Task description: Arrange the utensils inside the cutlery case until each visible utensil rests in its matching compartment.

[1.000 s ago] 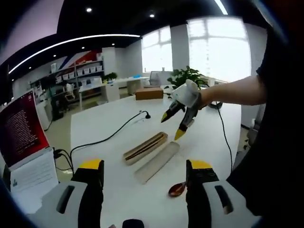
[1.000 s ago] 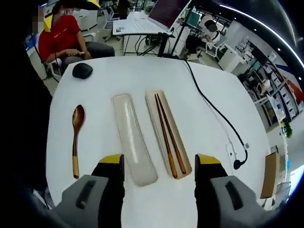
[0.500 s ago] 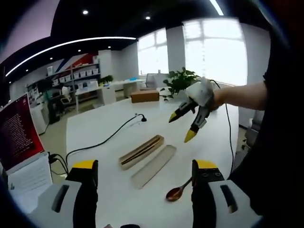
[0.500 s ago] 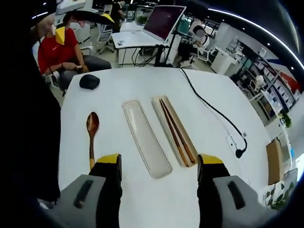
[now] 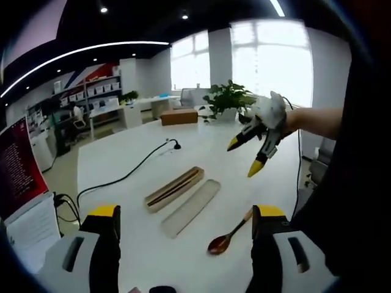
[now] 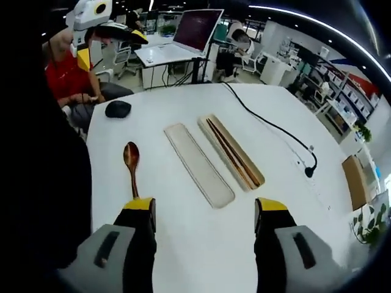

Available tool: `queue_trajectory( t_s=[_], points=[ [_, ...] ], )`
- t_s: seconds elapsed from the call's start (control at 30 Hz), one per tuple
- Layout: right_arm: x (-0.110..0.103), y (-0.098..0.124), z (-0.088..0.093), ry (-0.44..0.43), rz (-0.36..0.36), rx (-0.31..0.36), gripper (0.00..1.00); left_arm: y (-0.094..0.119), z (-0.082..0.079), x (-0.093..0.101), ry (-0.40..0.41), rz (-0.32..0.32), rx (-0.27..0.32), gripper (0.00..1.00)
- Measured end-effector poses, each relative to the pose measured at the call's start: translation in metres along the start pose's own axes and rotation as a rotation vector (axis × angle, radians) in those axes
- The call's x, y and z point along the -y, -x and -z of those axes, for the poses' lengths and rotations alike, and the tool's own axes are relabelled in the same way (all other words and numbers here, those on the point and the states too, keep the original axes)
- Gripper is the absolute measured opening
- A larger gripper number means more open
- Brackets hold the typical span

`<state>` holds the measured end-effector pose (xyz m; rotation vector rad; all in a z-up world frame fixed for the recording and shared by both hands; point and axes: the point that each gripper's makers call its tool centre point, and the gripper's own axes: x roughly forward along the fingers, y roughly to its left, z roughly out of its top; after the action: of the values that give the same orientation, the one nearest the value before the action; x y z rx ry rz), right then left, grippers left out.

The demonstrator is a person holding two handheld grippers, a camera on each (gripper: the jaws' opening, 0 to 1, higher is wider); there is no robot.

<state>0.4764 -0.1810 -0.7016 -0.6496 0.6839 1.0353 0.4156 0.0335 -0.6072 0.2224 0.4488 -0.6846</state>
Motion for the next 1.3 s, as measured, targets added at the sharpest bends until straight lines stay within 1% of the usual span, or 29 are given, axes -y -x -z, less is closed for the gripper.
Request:
queue_trajectory(
  t_s=[0.17,0.27,0.4,0.5,0.6,0.73,0.87,1.0,1.1,1.2,1.3],
  points=[
    [-0.014,0.0,0.009,-0.025,-0.013,-0.008,0.65,-0.002,0.003,-0.005,0.003,-0.003,-0.019,0.97],
    [-0.021,-0.001,0.014,-0.022,-0.019,-0.021,0.65,-0.004,0.008,-0.003,0.004,0.018,-0.04,1.0],
    [-0.03,-0.002,0.019,-0.041,-0.034,-0.032,0.62,-0.007,0.014,0.003,-0.01,0.042,-0.065,0.99],
    [-0.035,-0.002,0.022,-0.033,-0.042,-0.045,0.63,-0.008,0.017,0.002,-0.016,0.045,-0.077,0.99],
    [-0.036,-0.003,0.025,-0.044,-0.044,-0.05,0.63,-0.009,0.02,0.002,-0.014,0.055,-0.085,0.99],
    [-0.043,-0.005,0.028,-0.044,-0.052,-0.063,0.62,-0.011,0.034,0.003,-0.021,0.071,-0.122,0.99],
    [-0.051,-0.01,0.031,-0.032,-0.073,-0.073,0.6,-0.01,0.046,-0.003,-0.035,0.05,-0.153,1.0],
    [-0.058,-0.016,0.034,-0.025,-0.089,-0.087,0.59,-0.008,0.052,-0.007,-0.028,0.049,-0.162,0.99],
    [-0.062,-0.019,0.035,-0.02,-0.1,-0.096,0.59,-0.008,0.058,-0.007,-0.027,0.052,-0.172,0.99],
    [-0.065,-0.022,0.036,-0.016,-0.109,-0.102,0.59,-0.009,0.066,-0.005,-0.06,0.068,-0.196,0.96],
    [-0.068,-0.025,0.037,-0.008,-0.119,-0.108,0.58,-0.011,0.073,-0.002,-0.069,0.081,-0.214,0.95]
  ],
)
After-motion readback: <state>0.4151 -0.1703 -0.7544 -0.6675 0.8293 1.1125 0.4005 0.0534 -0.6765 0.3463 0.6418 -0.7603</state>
